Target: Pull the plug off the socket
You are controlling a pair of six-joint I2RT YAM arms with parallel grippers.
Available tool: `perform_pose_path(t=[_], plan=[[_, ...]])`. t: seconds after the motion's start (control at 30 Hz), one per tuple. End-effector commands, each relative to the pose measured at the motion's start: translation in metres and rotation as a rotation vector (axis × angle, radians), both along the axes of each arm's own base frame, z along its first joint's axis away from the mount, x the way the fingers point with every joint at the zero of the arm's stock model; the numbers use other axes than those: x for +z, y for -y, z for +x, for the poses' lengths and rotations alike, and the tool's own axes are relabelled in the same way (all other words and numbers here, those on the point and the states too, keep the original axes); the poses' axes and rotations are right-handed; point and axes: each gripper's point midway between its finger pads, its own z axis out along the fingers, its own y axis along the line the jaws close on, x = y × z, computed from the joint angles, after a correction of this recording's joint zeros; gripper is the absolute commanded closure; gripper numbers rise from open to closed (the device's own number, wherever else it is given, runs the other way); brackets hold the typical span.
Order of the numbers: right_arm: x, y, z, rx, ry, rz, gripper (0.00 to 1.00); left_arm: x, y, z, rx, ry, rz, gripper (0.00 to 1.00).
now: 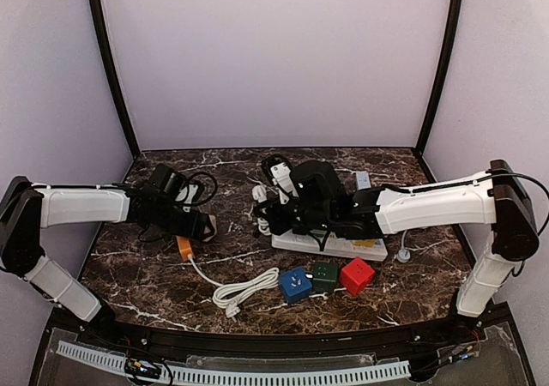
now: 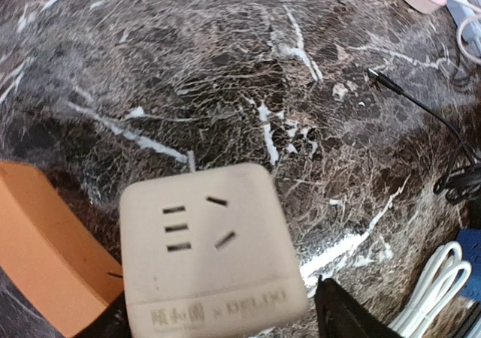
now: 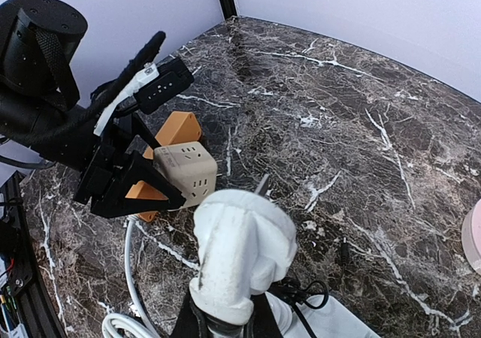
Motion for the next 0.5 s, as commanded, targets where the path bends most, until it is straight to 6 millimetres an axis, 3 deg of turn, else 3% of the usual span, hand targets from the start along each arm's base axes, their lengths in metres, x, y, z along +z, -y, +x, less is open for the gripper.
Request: perform_pose_path(t=[0.0, 0.1, 0.23, 0.47], plan=[[0.031, -0.001, 0.002, -0.007, 0.029, 0.101, 1.00, 0.010, 0.000, 0.006, 0.029, 0.050, -0.028, 0.17], [0.027, -0.003, 0.001, -0.001, 0.018, 0.100, 1.00, 0.022, -0.004, 0.008, 0.034, 0.099, -0.029, 0.08], [0.022, -0.012, 0.000, 0.019, 0.004, 0.097, 1.00, 0.036, -0.013, 0.007, 0.054, 0.160, -0.017, 0.06], [0.008, -0.052, -0.011, 0.099, -0.025, 0.075, 1.00, 0.072, -0.028, 0.002, 0.102, 0.272, -0.034, 0.01]])
